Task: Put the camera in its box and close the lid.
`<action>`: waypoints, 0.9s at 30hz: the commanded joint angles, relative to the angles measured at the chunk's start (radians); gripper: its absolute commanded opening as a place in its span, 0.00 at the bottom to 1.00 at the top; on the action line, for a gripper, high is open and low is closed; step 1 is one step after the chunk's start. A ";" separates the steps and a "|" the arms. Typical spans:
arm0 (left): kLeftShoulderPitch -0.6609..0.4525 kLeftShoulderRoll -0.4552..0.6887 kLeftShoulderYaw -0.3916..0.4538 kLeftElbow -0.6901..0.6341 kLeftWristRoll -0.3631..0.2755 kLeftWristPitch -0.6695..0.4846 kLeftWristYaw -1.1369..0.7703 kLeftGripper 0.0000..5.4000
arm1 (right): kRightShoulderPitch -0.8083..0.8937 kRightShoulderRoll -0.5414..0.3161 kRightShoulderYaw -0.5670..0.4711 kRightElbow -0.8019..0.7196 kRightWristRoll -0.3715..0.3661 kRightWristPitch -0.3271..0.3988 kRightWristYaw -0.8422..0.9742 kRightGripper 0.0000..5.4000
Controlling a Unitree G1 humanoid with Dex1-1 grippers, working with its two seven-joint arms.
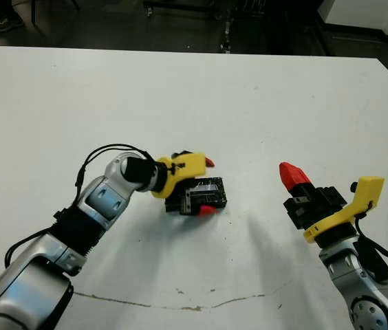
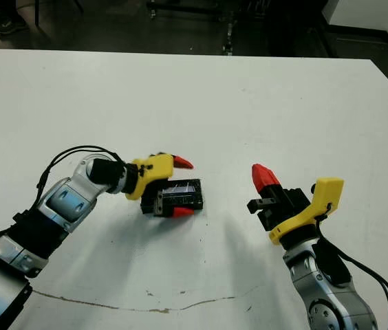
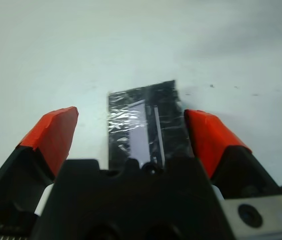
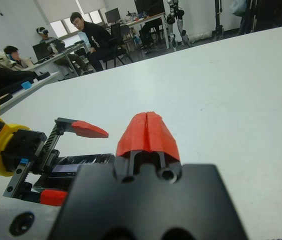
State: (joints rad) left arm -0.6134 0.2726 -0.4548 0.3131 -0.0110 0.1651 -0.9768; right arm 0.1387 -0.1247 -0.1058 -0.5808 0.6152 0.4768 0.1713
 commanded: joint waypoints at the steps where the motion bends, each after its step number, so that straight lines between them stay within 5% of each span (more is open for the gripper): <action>1: 0.113 -0.007 0.015 0.119 -0.009 0.047 0.020 1.00 | 0.004 -0.014 -0.010 0.000 -0.001 0.005 -0.002 0.00; 13: 0.194 -0.073 0.106 0.174 -0.178 0.189 -0.012 1.00 | 0.003 -0.018 -0.014 0.006 0.001 0.007 0.006 0.00; 18: 0.230 -0.031 0.117 0.076 -0.228 0.189 -0.056 1.00 | 0.004 -0.016 -0.009 0.005 -0.001 0.007 0.007 0.00; 27: 0.329 0.028 0.213 -0.192 -0.413 0.393 -0.010 1.00 | 0.002 -0.014 -0.007 0.011 -0.003 0.006 0.009 0.00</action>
State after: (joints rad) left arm -0.3686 0.2714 -0.2404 0.1034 -0.4306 0.4697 -1.0180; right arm 0.1374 -0.1274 -0.1063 -0.5741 0.6147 0.4765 0.1864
